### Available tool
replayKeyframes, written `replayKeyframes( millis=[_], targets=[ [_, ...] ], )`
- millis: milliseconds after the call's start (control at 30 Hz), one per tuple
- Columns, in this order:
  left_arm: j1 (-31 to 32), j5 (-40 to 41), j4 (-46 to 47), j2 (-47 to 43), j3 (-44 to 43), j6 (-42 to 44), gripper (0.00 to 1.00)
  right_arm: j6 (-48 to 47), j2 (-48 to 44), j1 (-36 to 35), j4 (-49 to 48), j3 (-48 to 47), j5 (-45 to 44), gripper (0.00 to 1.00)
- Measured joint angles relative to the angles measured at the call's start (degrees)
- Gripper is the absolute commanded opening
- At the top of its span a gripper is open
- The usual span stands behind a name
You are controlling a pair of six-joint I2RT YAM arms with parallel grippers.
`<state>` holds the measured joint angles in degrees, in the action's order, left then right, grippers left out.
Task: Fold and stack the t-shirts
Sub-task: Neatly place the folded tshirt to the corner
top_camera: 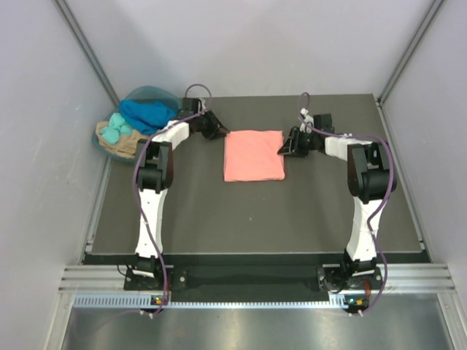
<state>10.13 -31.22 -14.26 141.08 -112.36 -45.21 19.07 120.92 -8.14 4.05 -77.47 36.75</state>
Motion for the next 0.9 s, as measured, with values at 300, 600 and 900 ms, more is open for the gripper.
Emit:
replayKeyframes(
  millis=[300,600,900],
  targets=[
    [-2.38,-0.42,-4.44,1.07,-3.67,-1.79,0.32,0.72,0.13,-0.11,-1.07,-0.13,0.48,0.42],
    [-2.54,-0.57,-12.41,-8.11,2.08,3.85,0.34,1.75,1.53,-0.02,-2.21,-0.26,0.52,0.12],
    [-1.29,1.20,-15.85,-34.10,26.36,12.11,0.34,0.68,2.45,0.61,1.66,-4.04,0.57,0.00]
  ],
)
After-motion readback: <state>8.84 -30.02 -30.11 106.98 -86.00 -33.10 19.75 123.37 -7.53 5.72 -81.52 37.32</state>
